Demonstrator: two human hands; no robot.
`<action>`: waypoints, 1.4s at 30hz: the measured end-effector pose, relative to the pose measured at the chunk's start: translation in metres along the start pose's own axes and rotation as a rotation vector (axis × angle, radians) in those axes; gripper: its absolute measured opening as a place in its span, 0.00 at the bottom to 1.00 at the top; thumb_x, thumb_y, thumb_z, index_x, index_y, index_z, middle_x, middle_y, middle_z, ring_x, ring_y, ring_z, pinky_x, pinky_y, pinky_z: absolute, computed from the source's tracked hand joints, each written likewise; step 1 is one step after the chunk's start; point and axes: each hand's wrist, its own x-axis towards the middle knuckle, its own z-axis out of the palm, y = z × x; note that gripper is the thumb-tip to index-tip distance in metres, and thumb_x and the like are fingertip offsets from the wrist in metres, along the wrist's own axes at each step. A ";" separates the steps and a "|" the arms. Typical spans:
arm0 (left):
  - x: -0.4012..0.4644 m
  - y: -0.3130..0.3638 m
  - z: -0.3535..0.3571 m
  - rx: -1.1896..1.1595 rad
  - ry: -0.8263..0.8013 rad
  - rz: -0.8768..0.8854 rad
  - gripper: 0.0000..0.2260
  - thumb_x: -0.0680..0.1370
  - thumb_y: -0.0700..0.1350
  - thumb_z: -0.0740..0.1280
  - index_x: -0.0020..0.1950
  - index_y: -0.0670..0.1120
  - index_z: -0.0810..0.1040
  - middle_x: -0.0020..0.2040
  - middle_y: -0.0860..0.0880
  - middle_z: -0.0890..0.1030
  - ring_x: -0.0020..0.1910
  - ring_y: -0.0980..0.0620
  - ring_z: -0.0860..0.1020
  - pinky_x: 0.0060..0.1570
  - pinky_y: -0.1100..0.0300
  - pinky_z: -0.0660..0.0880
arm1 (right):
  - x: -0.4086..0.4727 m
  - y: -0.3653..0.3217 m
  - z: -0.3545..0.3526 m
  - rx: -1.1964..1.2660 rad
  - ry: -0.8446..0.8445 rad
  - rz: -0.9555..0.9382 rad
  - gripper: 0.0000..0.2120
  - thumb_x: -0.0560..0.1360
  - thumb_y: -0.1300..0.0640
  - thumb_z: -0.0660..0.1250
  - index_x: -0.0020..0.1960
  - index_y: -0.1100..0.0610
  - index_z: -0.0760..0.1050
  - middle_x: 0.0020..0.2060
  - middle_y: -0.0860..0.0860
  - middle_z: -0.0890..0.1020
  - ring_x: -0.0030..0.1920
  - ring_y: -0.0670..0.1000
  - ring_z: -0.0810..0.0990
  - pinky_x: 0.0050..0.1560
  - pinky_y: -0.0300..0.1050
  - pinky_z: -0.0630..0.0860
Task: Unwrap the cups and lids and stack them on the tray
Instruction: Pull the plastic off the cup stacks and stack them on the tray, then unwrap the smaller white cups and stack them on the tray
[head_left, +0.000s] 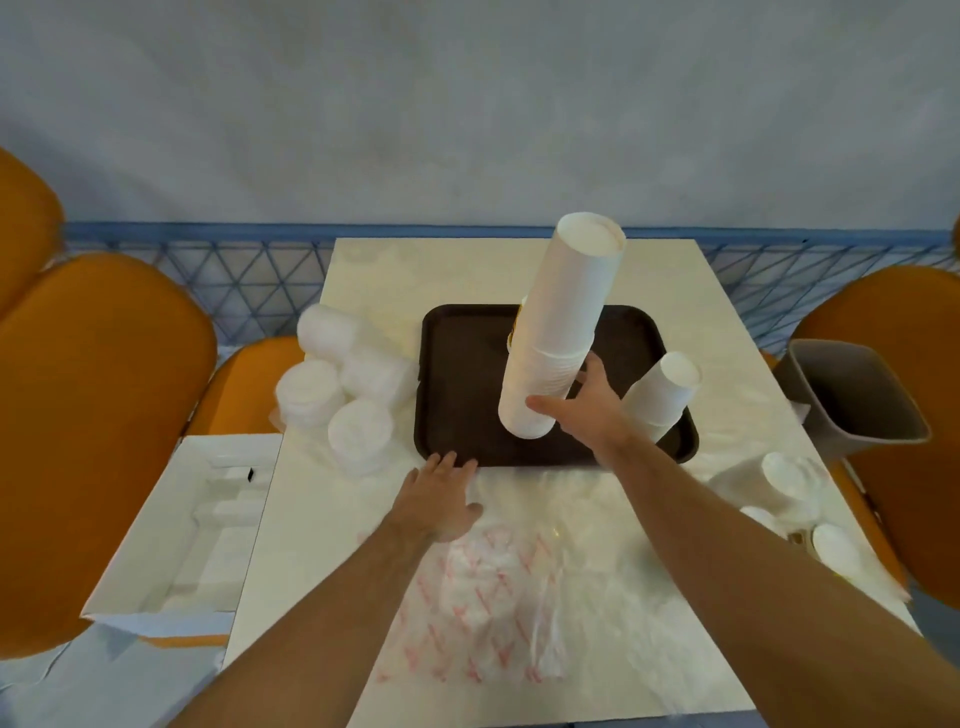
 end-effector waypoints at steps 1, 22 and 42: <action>0.003 0.001 0.004 0.002 0.004 -0.003 0.32 0.82 0.57 0.59 0.81 0.53 0.49 0.82 0.46 0.49 0.80 0.44 0.47 0.77 0.46 0.51 | 0.004 0.001 0.002 0.000 -0.011 -0.009 0.49 0.67 0.55 0.81 0.79 0.48 0.55 0.69 0.49 0.74 0.68 0.55 0.74 0.67 0.58 0.75; 0.007 0.000 0.011 0.004 0.023 0.001 0.30 0.84 0.56 0.56 0.81 0.54 0.45 0.82 0.49 0.45 0.80 0.46 0.42 0.78 0.47 0.48 | 0.084 -0.064 -0.004 -0.618 0.085 -0.241 0.35 0.74 0.60 0.74 0.76 0.48 0.63 0.74 0.54 0.63 0.64 0.59 0.76 0.58 0.53 0.78; 0.006 -0.008 0.029 0.047 0.099 0.047 0.30 0.84 0.56 0.54 0.81 0.55 0.41 0.81 0.49 0.39 0.80 0.46 0.39 0.77 0.49 0.44 | 0.058 -0.032 -0.019 -1.018 -0.246 -0.050 0.27 0.78 0.59 0.72 0.75 0.53 0.69 0.70 0.56 0.75 0.67 0.58 0.77 0.63 0.53 0.78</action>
